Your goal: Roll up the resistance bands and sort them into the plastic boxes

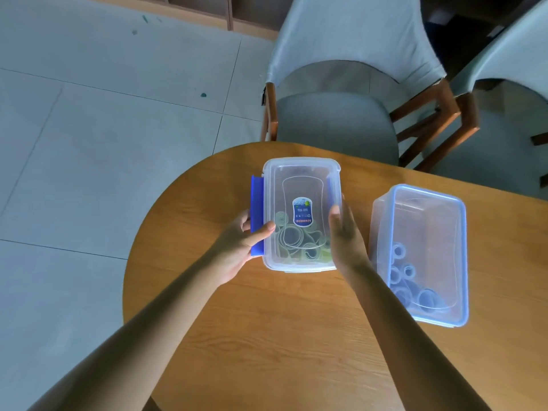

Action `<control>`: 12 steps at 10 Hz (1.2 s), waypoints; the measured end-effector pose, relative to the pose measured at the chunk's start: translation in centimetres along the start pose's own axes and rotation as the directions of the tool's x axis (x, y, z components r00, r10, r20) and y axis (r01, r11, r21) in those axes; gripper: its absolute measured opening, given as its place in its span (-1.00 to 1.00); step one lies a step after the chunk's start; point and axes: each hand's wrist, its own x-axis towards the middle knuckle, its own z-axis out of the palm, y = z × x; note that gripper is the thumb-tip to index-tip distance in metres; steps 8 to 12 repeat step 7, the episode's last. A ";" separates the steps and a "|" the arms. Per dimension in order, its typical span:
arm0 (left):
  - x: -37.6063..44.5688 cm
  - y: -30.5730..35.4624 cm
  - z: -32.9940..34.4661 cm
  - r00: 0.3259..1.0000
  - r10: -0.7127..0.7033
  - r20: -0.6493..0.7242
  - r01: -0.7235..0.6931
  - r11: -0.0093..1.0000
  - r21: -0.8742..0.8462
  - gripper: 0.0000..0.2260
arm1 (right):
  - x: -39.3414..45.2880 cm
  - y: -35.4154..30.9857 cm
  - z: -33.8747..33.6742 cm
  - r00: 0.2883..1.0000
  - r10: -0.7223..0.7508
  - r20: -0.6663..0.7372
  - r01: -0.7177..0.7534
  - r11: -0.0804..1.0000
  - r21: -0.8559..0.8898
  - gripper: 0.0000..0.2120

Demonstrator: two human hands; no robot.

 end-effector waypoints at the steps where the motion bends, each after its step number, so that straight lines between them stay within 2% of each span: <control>1: 0.2 0.4 0.2 0.998 -0.009 -0.061 0.013 0.998 0.058 -0.57 | 0.4 0.4 0.1 1.000 0.027 0.000 -0.027 0.999 -0.020 -0.33; 2: 0.1 0.5 0.6 0.992 -0.013 -0.125 0.027 0.993 0.117 -0.60 | 0.8 0.0 -0.2 0.997 0.059 0.041 -0.061 0.997 0.039 -0.50; 3: 0.0 0.7 1.1 0.975 0.043 -0.217 0.006 0.976 0.220 -0.66 | 1.2 -0.8 -1.2 0.989 0.145 -0.036 -0.139 0.980 0.142 -0.72; 4: -0.2 1.0 1.8 0.928 0.229 -0.293 -0.056 0.864 0.500 -0.82 | 1.5 -1.7 -1.8 0.975 0.150 -0.162 -0.148 0.989 0.024 -0.71; 5: -0.4 1.2 3.8 0.875 0.367 -0.316 -0.013 0.670 0.742 -0.82 | 0.8 -2.7 -0.4 0.966 0.110 -0.235 -0.140 0.983 -0.115 -0.80; 6: -0.4 0.5 5.2 0.851 0.374 -0.369 0.094 0.583 0.807 -0.63 | 0.4 -3.4 0.8 0.943 0.130 -0.307 -0.176 0.976 -0.126 -0.75; 7: -0.3 0.7 4.9 0.869 0.376 -0.321 0.060 0.564 0.823 -0.60 | 0.1 -4.3 0.8 0.951 0.141 -0.276 -0.196 0.963 -0.184 -0.64; 12: -0.3 0.7 4.9 0.869 0.376 -0.321 0.060 0.564 0.823 -0.60 | 0.1 -4.3 0.8 0.951 0.141 -0.276 -0.196 0.963 -0.184 -0.64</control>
